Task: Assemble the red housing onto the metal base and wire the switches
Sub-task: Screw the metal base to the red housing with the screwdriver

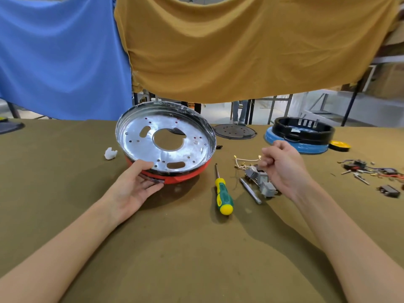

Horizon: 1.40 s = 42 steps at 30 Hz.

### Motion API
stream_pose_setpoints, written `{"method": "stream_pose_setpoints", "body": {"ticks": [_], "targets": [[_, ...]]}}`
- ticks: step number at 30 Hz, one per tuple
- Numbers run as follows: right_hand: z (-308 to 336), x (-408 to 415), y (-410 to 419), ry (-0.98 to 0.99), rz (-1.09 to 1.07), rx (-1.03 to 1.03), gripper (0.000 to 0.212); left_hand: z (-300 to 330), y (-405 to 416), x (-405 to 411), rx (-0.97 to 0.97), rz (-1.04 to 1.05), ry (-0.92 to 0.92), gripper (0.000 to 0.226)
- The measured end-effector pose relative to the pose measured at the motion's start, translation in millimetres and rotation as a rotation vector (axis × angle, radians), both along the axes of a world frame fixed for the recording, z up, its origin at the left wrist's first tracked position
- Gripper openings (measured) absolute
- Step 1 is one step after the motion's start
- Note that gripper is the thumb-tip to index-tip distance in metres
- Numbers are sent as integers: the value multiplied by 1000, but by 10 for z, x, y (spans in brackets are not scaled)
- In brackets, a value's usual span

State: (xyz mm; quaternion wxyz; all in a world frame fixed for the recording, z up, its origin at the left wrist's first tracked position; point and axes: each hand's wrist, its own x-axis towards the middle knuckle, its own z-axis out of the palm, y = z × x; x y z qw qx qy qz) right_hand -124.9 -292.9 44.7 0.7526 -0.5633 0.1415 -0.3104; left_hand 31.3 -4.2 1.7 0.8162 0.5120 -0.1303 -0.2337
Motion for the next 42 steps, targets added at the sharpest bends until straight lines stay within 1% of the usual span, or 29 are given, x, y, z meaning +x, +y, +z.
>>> {"method": "stream_pose_setpoints", "body": {"ticks": [3, 5, 6, 7, 8, 10, 11, 12, 13, 14, 15, 17, 18, 20, 22, 25, 27, 28, 30, 32, 35, 39, 42], "targets": [[2, -10, 71, 43, 42, -21, 6, -8, 1, 2, -1, -12, -19, 29], [-7, -19, 216, 123, 67, -133, 8, -3, -4, -1, -9, -8, -27, 19], [-16, -19, 319, 199, 80, -259, 12, 5, -7, -8, -21, 0, -30, 17], [-44, -20, 430, 299, 99, -442, 19, 16, -14, -20, -34, 8, -38, 17], [-89, -17, 542, 419, 131, -667, 33, 24, -21, -27, -43, 18, -47, 18], [-211, 12, 748, 681, 171, -1143, 67, 46, -30, -36, -74, 50, -39, 24], [-251, 25, 814, 773, 146, -1296, 76, 58, -41, -43, -95, 74, -17, 29], [-273, 47, 846, 805, 111, -1344, 76, 62, -36, -38, -118, 99, 3, 37], [-268, 60, 850, 805, 77, -1323, 67, 64, -28, -32, -147, 116, 16, 46], [-246, 67, 834, 786, 51, -1255, 55, 71, -19, -28, -176, 128, 19, 51], [-218, 71, 818, 748, 9, -1157, 43, 86, -7, -26, -202, 141, 13, 52], [-202, 75, 776, 604, -151, -949, 27, 100, 15, -5, -228, 163, -18, 43], [-193, 76, 767, 510, -253, -885, 22, 106, 24, 2, -239, 170, -34, 40], [-163, 53, 769, 314, -409, -826, 16, 103, 42, 33, -262, 180, -61, 38], [-118, 23, 779, 130, -412, -716, 17, 101, 56, 51, -275, 177, -77, 45], [-76, -26, 867, -56, -205, -578, 16, 100, 75, 59, -270, 169, -101, 52], [-85, -40, 941, -96, -102, -593, 10, 100, 81, 64, -282, 146, -89, 55], [-94, -41, 957, -95, -89, -618, 7, 104, 76, 60, -285, 134, -83, 61], [-109, -28, 960, -69, -106, -666, 5, 106, 71, 52, -285, 116, -85, 75], [-119, -26, 940, -47, -120, -674, 5, 108, 65, 40, -270, 111, -104, 82], [-120, -35, 926, -33, -112, -673, 5, 109, 64, 39, -252, 112, -112, 82], [-116, -50, 935, -32, -77, -680, 3, 94, 68, 63, -257, 110, -91, 76], [-114, -52, 946, -25, -75, -690, 3, 86, 70, 70, -253, 120, -94, 78]]}}
